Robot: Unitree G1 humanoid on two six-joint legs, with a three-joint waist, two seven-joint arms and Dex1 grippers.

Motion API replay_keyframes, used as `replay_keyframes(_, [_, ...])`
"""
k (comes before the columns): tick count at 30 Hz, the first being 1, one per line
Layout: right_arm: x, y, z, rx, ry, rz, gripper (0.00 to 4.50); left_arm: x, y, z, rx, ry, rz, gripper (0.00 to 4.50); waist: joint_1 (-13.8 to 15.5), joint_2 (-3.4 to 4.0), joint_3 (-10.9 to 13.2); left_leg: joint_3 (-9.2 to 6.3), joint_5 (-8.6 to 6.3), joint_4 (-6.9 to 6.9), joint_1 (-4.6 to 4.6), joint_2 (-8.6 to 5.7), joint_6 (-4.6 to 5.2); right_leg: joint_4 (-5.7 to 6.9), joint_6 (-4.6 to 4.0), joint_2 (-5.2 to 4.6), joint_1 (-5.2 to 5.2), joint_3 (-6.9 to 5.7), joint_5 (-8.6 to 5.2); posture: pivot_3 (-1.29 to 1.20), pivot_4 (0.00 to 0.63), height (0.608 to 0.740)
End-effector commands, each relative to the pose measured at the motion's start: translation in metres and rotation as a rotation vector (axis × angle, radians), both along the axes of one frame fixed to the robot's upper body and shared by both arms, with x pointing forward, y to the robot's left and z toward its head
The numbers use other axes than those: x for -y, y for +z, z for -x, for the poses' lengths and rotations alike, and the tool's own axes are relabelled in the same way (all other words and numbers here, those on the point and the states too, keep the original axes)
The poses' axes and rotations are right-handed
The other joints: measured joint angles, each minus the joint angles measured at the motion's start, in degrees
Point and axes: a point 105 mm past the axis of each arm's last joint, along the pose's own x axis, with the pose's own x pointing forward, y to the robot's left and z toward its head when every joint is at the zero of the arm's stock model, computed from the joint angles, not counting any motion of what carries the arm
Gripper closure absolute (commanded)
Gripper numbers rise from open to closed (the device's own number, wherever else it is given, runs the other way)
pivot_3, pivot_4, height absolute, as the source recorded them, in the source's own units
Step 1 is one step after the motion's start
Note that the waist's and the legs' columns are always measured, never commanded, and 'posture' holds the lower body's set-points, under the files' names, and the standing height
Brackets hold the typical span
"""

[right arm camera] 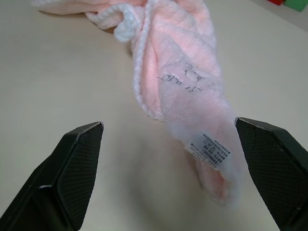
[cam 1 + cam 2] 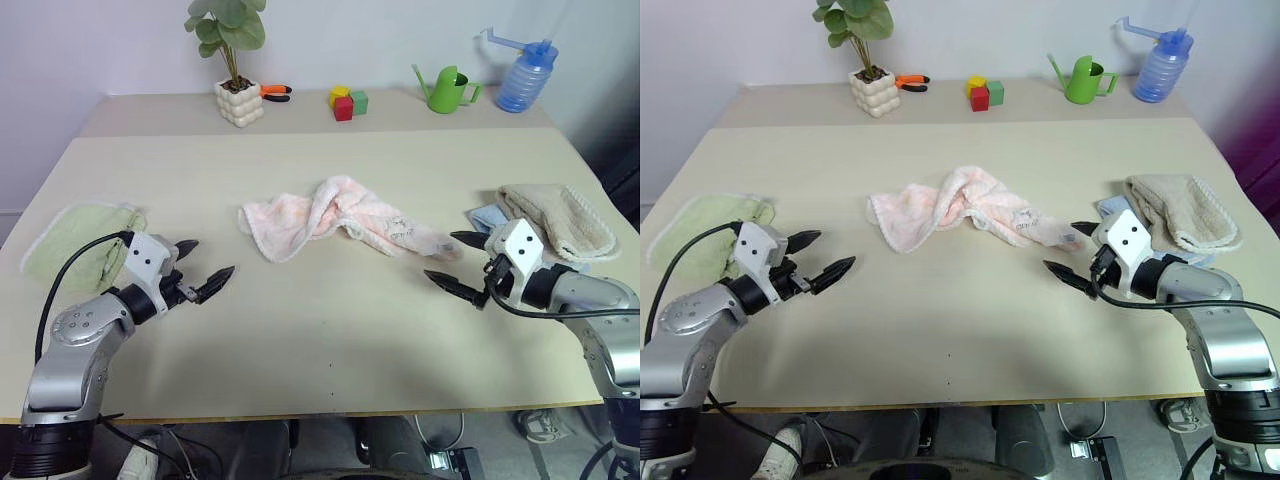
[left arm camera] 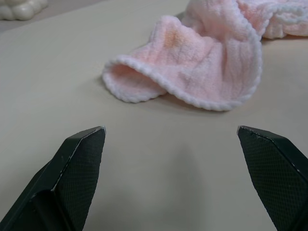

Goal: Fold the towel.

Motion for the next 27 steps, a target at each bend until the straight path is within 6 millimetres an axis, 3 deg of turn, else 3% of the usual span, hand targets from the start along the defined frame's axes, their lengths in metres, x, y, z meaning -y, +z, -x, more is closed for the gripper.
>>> replay_keyframes(1, [-0.009,0.011,0.001,0.048,0.028,-0.005,0.00,0.003,0.010,-0.002,0.049,-0.008,-0.002,0.00,-0.02,0.00,0.00,0.00,0.00,0.00,0.00,0.00,0.00,0.00,0.00,0.00,0.00,0.00,0.00,0.00,0.150,0.730])
replay_keyframes(9, [-0.023,0.012,-0.002,0.059,0.054,-0.020,0.00,0.007,0.001,0.009,0.010,-0.051,-0.052,0.00,-0.09,0.00,0.00,0.01,0.00,-0.01,0.02,0.01,0.00,0.02,0.00,0.01,0.00,0.01,0.00,0.00,0.150,0.730])
replay_keyframes(19, [-0.050,-0.005,0.012,0.046,0.086,-0.019,0.00,0.050,-0.007,0.031,-0.011,-0.323,-0.160,0.00,0.00,0.00,0.00,0.02,-0.01,0.00,0.02,0.00,0.01,0.00,0.00,-0.01,0.02,0.03,0.00,0.00,0.150,0.730])
replay_keyframes(27, [-0.071,-0.019,0.029,0.034,0.141,0.006,0.00,0.061,-0.016,0.022,0.047,-0.375,-0.288,0.00,0.02,0.00,-0.01,0.03,0.00,-0.01,0.04,0.01,0.01,0.01,-0.01,0.02,0.01,0.03,0.00,0.00,0.150,0.730])
